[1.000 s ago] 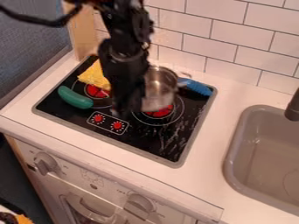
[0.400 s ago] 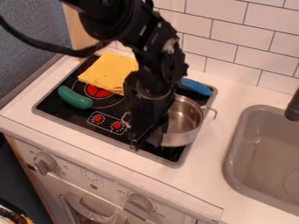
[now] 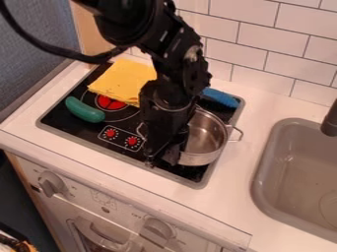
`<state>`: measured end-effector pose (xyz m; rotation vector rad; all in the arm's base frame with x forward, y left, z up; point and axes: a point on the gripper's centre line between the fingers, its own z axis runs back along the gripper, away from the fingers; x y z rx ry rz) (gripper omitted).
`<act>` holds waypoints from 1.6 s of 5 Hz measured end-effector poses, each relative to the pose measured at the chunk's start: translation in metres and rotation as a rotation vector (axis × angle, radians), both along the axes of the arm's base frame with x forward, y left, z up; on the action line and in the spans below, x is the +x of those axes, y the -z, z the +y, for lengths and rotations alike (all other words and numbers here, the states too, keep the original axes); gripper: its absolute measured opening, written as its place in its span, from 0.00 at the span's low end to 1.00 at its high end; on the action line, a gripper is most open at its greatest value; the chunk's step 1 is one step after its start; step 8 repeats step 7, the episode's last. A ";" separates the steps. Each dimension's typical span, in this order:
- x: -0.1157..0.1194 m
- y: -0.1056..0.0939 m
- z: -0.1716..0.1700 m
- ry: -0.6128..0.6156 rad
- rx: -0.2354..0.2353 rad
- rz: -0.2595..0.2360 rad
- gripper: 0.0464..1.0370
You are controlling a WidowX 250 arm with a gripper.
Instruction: Moved the silver pot to the bottom right of the burner
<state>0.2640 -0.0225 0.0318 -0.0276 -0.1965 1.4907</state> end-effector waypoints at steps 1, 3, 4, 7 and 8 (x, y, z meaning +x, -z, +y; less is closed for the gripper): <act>0.002 -0.002 0.000 -0.010 -0.001 -0.008 0.50; -0.002 -0.003 -0.002 -0.013 -0.014 0.006 0.97; -0.003 -0.018 0.004 -0.040 -0.065 0.012 0.97; -0.008 -0.068 0.006 -0.001 -0.097 -0.041 0.96; -0.008 -0.068 0.006 -0.001 -0.097 -0.041 0.96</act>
